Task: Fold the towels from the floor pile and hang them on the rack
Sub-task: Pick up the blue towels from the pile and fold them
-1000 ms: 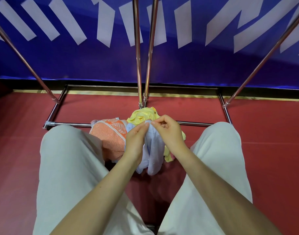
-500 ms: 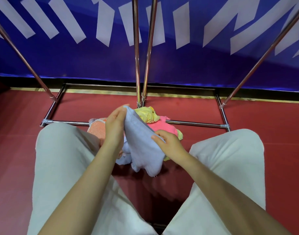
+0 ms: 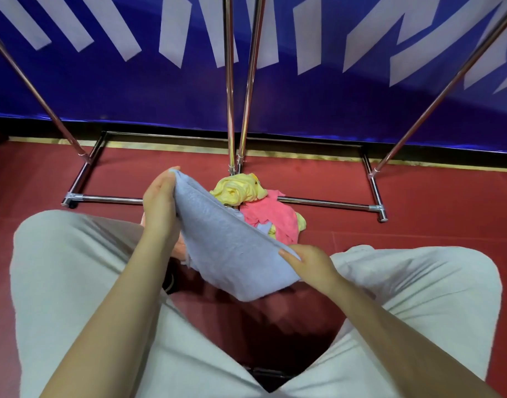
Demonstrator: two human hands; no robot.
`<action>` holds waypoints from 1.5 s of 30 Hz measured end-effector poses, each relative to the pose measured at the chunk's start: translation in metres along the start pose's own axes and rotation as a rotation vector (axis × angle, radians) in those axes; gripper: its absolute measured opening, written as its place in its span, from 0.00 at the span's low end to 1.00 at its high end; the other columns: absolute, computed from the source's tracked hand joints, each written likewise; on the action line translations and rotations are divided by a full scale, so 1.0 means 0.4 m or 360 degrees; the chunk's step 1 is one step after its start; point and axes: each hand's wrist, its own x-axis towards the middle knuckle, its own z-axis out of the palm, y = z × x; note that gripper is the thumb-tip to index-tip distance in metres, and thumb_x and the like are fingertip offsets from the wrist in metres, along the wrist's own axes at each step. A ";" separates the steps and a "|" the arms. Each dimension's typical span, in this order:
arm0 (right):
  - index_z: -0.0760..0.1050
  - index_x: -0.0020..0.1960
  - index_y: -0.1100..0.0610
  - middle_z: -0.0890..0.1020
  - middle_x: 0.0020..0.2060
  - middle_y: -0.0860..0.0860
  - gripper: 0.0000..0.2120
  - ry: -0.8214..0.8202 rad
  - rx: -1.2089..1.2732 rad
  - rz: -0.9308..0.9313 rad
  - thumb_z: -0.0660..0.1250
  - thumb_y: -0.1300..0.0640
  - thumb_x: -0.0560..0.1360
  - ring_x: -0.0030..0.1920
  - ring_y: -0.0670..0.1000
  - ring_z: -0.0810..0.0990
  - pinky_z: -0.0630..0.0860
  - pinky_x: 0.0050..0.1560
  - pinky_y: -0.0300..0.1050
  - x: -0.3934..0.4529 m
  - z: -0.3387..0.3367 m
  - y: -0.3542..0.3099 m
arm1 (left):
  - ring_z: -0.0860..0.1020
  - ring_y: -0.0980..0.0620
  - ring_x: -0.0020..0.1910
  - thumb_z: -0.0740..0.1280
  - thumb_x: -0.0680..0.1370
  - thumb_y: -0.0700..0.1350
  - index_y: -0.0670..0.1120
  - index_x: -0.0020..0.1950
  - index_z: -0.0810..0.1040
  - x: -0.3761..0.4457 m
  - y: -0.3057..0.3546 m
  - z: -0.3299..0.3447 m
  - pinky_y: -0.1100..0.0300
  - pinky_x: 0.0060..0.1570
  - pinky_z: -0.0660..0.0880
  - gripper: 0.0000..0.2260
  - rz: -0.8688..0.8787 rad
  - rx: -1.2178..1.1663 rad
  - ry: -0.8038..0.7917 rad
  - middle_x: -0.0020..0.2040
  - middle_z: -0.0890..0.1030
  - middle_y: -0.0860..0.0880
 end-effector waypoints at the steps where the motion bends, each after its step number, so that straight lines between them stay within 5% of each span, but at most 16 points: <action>1: 0.69 0.34 0.55 0.72 0.29 0.48 0.18 0.0027 -0.0107 0.0017 0.62 0.46 0.78 0.34 0.51 0.71 0.68 0.39 0.49 0.001 -0.004 0.001 | 0.79 0.48 0.45 0.63 0.72 0.46 0.41 0.54 0.81 0.004 -0.003 -0.006 0.55 0.48 0.79 0.14 0.0032 -0.0011 0.0027 0.46 0.83 0.44; 5: 0.73 0.35 0.57 0.75 0.30 0.52 0.21 0.0061 -0.0352 0.0042 0.62 0.42 0.77 0.36 0.53 0.74 0.66 0.37 0.49 0.016 -0.020 0.001 | 0.76 0.57 0.44 0.60 0.78 0.41 0.48 0.54 0.80 0.008 -0.013 -0.030 0.63 0.45 0.72 0.11 0.0162 0.0012 0.0070 0.43 0.79 0.54; 10: 0.78 0.51 0.51 0.80 0.40 0.48 0.16 -0.0023 -0.0422 0.0029 0.66 0.40 0.73 0.47 0.52 0.79 0.69 0.42 0.44 0.043 -0.029 0.000 | 0.78 0.62 0.41 0.59 0.79 0.40 0.52 0.49 0.80 0.003 -0.022 -0.061 0.67 0.44 0.72 0.11 0.0213 0.0066 0.0087 0.42 0.80 0.57; 14: 0.72 0.55 0.52 0.77 0.39 0.48 0.19 0.0012 -0.0496 0.0010 0.67 0.41 0.73 0.47 0.54 0.79 0.65 0.39 0.44 0.056 -0.034 -0.005 | 0.77 0.56 0.50 0.61 0.79 0.43 0.54 0.48 0.81 0.004 -0.038 -0.107 0.58 0.54 0.72 0.11 0.0236 0.0178 0.0090 0.48 0.80 0.56; 20: 0.72 0.63 0.51 0.81 0.45 0.52 0.22 -0.0063 -0.0464 0.0112 0.68 0.43 0.72 0.49 0.55 0.79 0.75 0.46 0.49 0.062 -0.028 0.007 | 0.79 0.50 0.58 0.63 0.78 0.46 0.55 0.48 0.82 0.000 -0.060 -0.159 0.53 0.64 0.72 0.08 0.0291 0.0240 0.0041 0.54 0.82 0.50; 24: 0.80 0.51 0.54 0.75 0.35 0.46 0.11 -0.0019 -0.0398 0.0140 0.70 0.50 0.72 0.43 0.51 0.75 0.66 0.40 0.43 0.068 -0.028 0.005 | 0.78 0.56 0.55 0.62 0.80 0.44 0.54 0.48 0.81 -0.004 -0.063 -0.150 0.59 0.60 0.71 0.09 0.0334 0.0233 0.0026 0.53 0.82 0.52; 30: 0.80 0.40 0.60 0.74 0.33 0.48 0.04 0.0197 -0.0194 0.0087 0.71 0.59 0.71 0.39 0.52 0.74 0.63 0.38 0.44 0.080 -0.026 0.006 | 0.79 0.50 0.59 0.63 0.79 0.47 0.54 0.50 0.81 0.001 -0.060 -0.147 0.52 0.64 0.72 0.08 0.0315 0.0149 0.0019 0.56 0.82 0.48; 38: 0.77 0.42 0.59 0.72 0.46 0.52 0.06 0.0413 -0.0181 0.0110 0.71 0.56 0.71 0.51 0.52 0.67 0.67 0.49 0.45 0.087 -0.032 0.016 | 0.79 0.52 0.57 0.62 0.80 0.46 0.55 0.49 0.81 0.011 -0.088 -0.155 0.55 0.63 0.73 0.08 0.0327 0.0122 0.0158 0.54 0.82 0.51; 41: 0.74 0.41 0.59 0.76 0.41 0.54 0.06 0.0298 0.0134 0.0184 0.70 0.58 0.73 0.44 0.54 0.72 0.67 0.44 0.45 0.087 -0.049 -0.008 | 0.79 0.59 0.49 0.60 0.81 0.42 0.53 0.49 0.80 0.015 -0.094 -0.152 0.63 0.55 0.73 0.10 0.0250 0.0031 0.0265 0.47 0.81 0.56; 45: 0.74 0.42 0.61 0.76 0.38 0.54 0.04 0.0518 0.0776 0.0108 0.68 0.63 0.74 0.37 0.48 0.70 0.66 0.37 0.33 0.079 -0.087 -0.056 | 0.77 0.65 0.43 0.58 0.82 0.40 0.45 0.54 0.76 0.035 -0.106 -0.144 0.72 0.47 0.71 0.08 0.0205 0.0036 0.0483 0.45 0.78 0.57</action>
